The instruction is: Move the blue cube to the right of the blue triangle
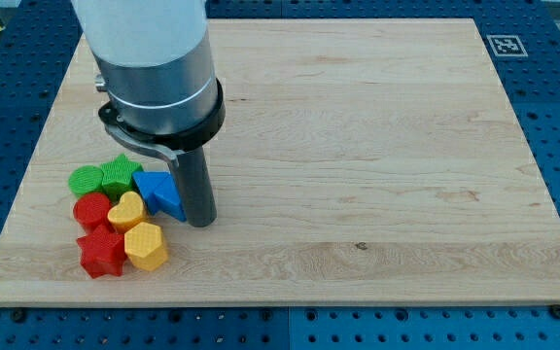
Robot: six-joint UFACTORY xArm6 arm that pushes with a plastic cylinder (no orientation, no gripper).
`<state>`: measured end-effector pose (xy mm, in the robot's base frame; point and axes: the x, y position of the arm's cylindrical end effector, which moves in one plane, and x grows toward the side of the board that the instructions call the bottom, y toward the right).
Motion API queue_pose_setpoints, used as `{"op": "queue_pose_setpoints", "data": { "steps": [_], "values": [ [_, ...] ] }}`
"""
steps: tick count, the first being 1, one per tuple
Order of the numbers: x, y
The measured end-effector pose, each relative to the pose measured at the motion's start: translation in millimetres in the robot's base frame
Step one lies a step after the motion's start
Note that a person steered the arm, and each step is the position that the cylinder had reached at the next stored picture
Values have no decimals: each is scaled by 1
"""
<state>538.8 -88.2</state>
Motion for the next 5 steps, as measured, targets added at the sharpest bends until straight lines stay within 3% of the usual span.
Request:
{"op": "queue_pose_setpoints", "data": {
  "steps": [2,4,5],
  "values": [
    [4,12],
    [-66,4],
    [-52,31]
  ]
}}
